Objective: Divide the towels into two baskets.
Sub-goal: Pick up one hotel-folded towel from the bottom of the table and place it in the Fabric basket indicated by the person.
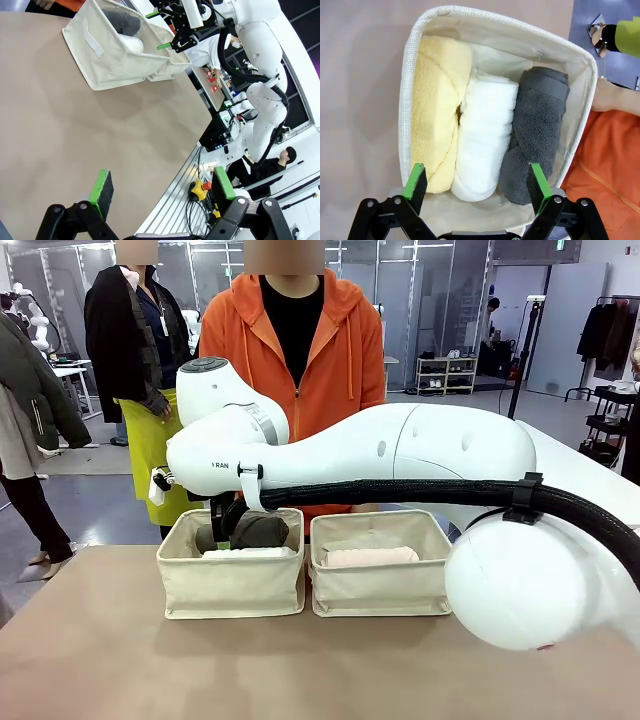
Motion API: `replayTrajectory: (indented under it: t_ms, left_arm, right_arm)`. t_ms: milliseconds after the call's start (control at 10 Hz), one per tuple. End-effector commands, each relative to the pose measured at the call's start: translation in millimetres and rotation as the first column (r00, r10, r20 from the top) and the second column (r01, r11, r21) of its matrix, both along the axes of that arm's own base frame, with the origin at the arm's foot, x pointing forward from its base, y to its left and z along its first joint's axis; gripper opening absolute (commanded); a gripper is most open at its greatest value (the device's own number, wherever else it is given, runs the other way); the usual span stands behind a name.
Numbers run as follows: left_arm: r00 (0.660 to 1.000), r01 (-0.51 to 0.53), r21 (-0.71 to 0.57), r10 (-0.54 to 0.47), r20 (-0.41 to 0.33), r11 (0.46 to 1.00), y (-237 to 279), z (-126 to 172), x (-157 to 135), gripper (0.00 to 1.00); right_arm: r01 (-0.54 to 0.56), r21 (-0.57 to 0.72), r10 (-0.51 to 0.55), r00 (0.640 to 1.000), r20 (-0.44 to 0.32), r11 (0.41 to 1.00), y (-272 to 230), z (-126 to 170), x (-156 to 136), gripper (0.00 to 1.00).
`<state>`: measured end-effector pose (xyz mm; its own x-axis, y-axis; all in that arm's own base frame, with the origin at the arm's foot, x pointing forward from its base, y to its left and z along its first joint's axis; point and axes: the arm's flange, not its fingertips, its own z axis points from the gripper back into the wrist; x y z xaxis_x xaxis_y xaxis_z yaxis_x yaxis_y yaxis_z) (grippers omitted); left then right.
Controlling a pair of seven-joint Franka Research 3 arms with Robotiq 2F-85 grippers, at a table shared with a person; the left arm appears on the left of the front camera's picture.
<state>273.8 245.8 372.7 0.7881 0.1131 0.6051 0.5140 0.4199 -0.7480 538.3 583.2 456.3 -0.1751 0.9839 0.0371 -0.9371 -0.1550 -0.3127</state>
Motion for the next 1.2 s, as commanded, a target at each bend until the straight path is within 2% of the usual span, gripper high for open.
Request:
replayTrajectory:
  t_ms: [0,200,300,500,600,800,1000,1100]
  left_arm:
    - [1.000,-0.013,-0.002,0.013,-0.005,1.000,1,4,-2,1.00]
    - [1.000,-0.013,-0.002,0.013,-0.005,1.000,1,4,-2,1.00]
    - [1.000,-0.013,-0.002,0.013,-0.005,1.000,1,4,-2,1.00]
    - [1.000,-0.013,-0.002,0.013,-0.005,1.000,1,4,-2,1.00]
    - [1.000,-0.013,-0.002,0.013,-0.005,1.000,1,4,-2,1.00]
    - [1.000,-0.013,-0.002,0.013,-0.005,1.000,1,4,-2,1.00]
    - [1.000,-0.013,-0.002,0.013,-0.005,1.000,1,4,-2,1.00]
    - [1.000,-0.013,-0.002,0.013,-0.005,1.000,1,4,-2,1.00]
  right_arm:
    - [-0.005,-0.004,0.005,1.000,0.002,1.000,2,1,-3,1.00]
    - [0.000,0.000,0.000,1.000,0.000,1.000,0,0,0,1.00]
    - [-0.015,-0.005,0.015,0.999,-0.036,1.000,-9,30,-11,1.00]
    - [0.065,0.107,-0.049,0.989,-0.142,0.992,-39,79,-39,1.00]
    - [0.102,0.111,-0.079,0.977,-0.198,0.989,-60,93,-55,1.00]
    - [0.210,0.216,-0.140,0.943,-0.301,0.953,-116,118,-77,1.00]
    - [0.413,0.401,-0.237,0.877,-0.419,0.818,-198,137,-93,1.00]
    - [0.480,0.423,-0.262,0.839,-0.477,0.768,-231,139,-99,1.00]
